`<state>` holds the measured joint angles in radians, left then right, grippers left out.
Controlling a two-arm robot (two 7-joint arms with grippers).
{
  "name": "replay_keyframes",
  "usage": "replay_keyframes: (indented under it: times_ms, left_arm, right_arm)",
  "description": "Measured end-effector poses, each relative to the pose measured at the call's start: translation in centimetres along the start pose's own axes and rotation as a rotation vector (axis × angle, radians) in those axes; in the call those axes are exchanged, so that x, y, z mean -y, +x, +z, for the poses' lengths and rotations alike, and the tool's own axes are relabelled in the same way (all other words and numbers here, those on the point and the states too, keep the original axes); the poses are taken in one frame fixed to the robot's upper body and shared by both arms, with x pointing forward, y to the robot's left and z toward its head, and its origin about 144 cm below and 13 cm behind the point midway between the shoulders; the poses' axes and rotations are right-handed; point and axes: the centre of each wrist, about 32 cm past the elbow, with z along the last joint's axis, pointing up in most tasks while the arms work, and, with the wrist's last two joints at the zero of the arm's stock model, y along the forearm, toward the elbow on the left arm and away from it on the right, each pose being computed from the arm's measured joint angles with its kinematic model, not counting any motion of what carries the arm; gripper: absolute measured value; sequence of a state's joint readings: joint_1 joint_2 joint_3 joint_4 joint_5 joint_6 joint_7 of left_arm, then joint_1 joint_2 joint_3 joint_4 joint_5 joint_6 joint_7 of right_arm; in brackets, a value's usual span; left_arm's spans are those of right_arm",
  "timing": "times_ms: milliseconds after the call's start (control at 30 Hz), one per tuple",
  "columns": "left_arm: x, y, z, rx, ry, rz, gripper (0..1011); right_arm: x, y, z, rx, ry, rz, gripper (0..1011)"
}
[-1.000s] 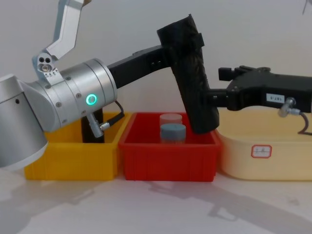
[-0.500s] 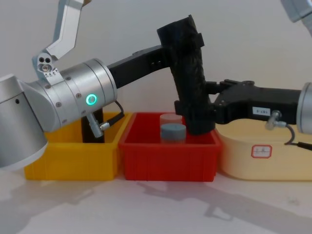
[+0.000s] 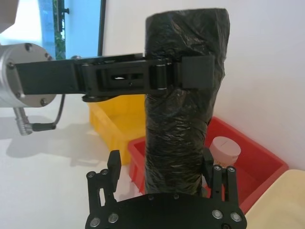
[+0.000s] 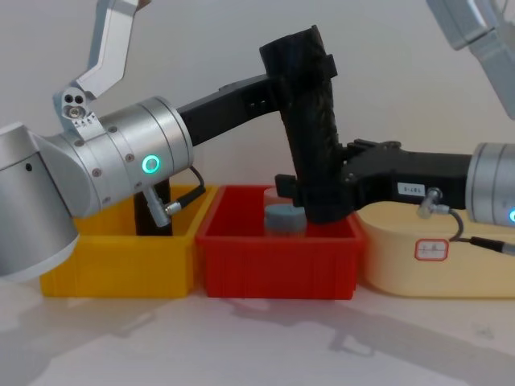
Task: Pick up the garbage bag with the one hand and transfer it to the other hand.
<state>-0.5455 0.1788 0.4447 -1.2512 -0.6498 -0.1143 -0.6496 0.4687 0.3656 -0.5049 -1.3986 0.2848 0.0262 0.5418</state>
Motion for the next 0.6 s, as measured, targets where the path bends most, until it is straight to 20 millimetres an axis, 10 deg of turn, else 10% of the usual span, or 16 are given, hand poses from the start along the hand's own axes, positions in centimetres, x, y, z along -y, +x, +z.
replay_keyframes:
  times_ms: [600]
  left_arm:
    - [0.00, 0.00, 0.00, 0.000, 0.000, 0.000, 490]
  right_arm:
    - [-0.92, 0.26, 0.35, -0.010, -0.043, -0.034, 642]
